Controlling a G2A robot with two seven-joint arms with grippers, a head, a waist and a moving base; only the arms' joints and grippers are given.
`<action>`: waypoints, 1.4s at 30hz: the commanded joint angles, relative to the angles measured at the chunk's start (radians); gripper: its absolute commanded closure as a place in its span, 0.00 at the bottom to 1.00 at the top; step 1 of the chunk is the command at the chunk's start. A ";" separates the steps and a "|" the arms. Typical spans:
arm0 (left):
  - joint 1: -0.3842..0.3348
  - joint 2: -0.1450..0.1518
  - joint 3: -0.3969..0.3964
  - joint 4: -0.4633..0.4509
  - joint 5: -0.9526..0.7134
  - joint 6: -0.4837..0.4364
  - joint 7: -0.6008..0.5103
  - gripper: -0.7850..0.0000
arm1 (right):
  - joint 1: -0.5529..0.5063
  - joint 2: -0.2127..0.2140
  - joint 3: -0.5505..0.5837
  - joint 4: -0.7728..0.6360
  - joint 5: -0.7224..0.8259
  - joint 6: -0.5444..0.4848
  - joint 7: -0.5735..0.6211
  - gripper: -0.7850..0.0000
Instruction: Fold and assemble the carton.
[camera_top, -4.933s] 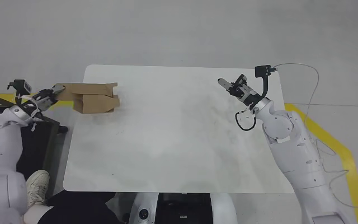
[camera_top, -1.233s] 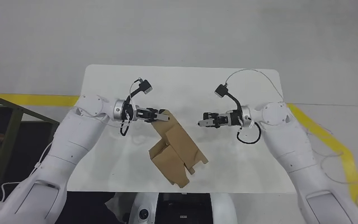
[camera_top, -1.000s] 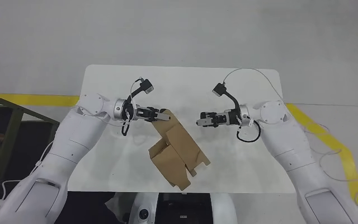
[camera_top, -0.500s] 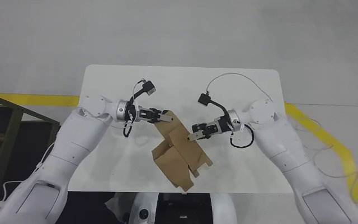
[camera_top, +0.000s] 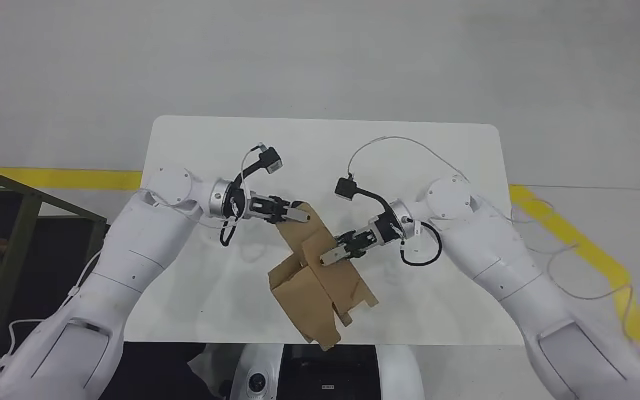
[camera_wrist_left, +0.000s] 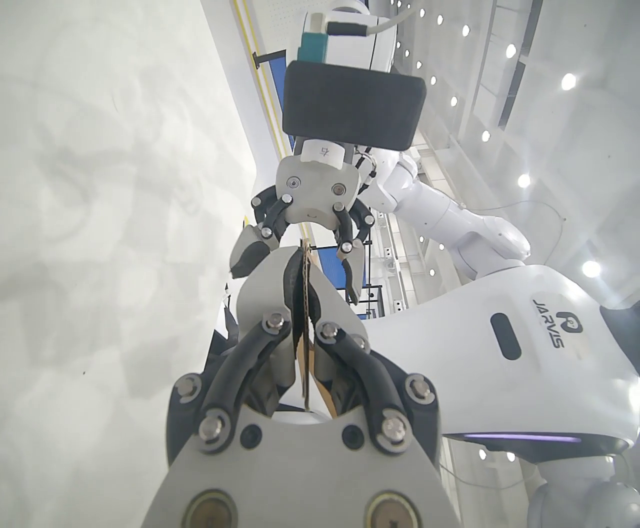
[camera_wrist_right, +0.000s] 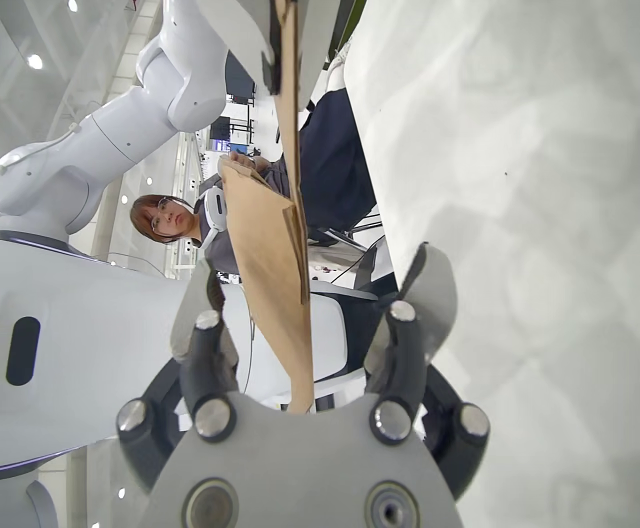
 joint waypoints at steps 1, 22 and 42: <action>-0.004 -0.001 0.001 0.009 0.000 0.001 -0.004 1.00 | 0.008 0.003 -0.017 -0.001 0.014 -0.004 -0.004 1.00; 0.008 -0.002 -0.043 0.035 -0.047 -0.034 0.005 0.00 | 0.061 0.037 -0.121 0.024 0.210 -0.024 -0.024 1.00; 0.115 0.022 -0.156 -0.038 0.001 0.001 0.184 0.00 | -0.032 0.050 0.026 0.109 0.253 -0.161 -0.350 1.00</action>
